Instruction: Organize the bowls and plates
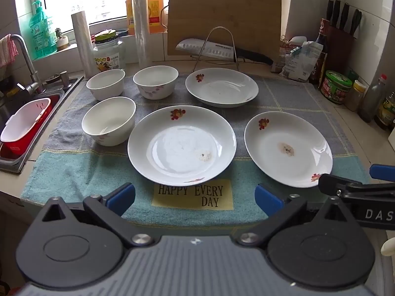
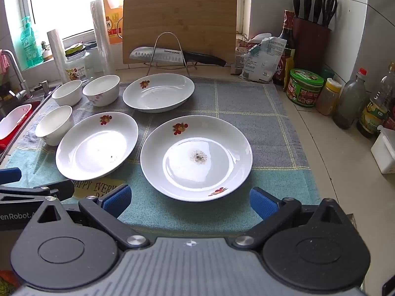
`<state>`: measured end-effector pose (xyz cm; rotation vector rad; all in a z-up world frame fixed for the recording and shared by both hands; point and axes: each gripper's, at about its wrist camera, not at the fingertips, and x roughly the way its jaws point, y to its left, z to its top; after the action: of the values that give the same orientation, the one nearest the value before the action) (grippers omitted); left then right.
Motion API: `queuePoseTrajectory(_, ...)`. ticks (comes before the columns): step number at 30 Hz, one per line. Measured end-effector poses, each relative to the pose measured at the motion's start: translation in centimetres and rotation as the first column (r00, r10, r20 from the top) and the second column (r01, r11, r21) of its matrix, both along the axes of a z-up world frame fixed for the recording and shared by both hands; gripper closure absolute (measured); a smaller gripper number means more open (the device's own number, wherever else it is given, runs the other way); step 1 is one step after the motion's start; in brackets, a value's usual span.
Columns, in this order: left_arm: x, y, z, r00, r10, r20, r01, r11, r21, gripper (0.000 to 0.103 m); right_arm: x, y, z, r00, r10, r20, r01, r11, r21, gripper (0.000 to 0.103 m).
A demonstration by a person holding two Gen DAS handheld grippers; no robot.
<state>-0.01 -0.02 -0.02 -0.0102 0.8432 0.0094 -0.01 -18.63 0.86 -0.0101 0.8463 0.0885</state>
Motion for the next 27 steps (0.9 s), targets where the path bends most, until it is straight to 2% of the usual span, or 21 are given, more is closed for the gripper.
queuePoseTrajectory(10,0.0,-0.2,0.3,1.000,0.012,0.003,-0.012,1.000,0.005,0.001,0.0,-0.3,0.3,1.000,0.006,-0.001,-0.006,1.000,0.013,0.000)
queuePoseTrajectory(12,-0.1,0.1,0.2,1.000,0.011,0.006,-0.011,1.000,0.006,0.001,0.1,-0.1,1.2,1.000,0.010,0.004,-0.010,1.000,0.007,0.000)
queuePoseTrajectory(27,0.0,0.3,0.7,1.000,0.024,0.007,-0.024,1.000,0.004,0.001,0.2,0.4,0.6,0.999,0.023,0.025,-0.023,1.000,0.001,0.000)
